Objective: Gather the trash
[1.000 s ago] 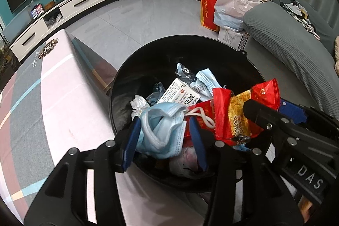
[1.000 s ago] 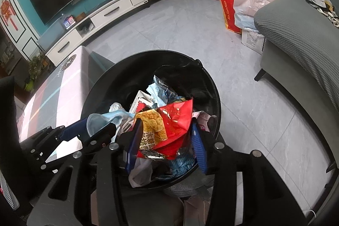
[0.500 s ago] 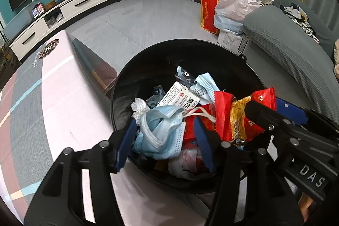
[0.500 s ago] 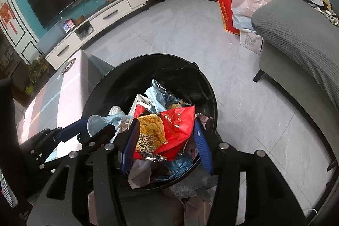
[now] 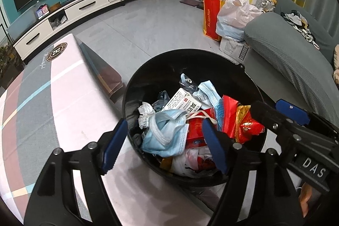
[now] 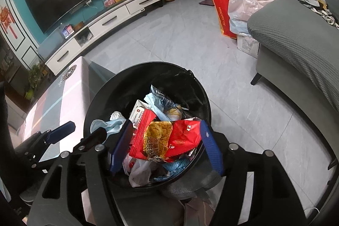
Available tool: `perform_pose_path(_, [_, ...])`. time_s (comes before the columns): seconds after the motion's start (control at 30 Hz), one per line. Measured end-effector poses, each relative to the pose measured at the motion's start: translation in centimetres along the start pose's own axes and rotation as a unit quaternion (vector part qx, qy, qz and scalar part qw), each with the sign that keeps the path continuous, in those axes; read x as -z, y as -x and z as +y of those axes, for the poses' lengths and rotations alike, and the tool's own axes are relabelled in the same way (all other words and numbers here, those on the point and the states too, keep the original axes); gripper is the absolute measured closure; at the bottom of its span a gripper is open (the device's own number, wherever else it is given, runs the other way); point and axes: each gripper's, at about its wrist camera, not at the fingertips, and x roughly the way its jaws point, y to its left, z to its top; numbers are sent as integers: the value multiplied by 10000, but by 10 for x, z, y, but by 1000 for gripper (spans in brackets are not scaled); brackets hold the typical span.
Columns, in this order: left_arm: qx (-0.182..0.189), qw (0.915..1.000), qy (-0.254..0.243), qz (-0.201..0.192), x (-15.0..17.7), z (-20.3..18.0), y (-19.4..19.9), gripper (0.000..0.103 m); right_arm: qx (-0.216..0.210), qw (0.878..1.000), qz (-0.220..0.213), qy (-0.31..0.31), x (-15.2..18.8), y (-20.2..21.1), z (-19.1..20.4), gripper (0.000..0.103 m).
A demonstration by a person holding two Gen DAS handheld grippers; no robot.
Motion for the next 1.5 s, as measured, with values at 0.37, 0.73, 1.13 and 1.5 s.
perform_pose_path(0.37, [-173,9996,136,-200,16,16,33,8,59,9999,-92,121,7,27,1,21])
perform_pose_path(0.73, [-632,9955,460,-541,64,44,131,3,-4,9955,-265,914,33,83,25,3])
perform_pose_path(1.13, [-1093,9845,785,-1123,125,54,264,3,-86,9905,-904,1031,73,196,52,3])
perform_pose_path(1.5, [-1280,9762,1251,-1227,148,65,313,3,301,9836,-1170,1336,90,245,69,3])
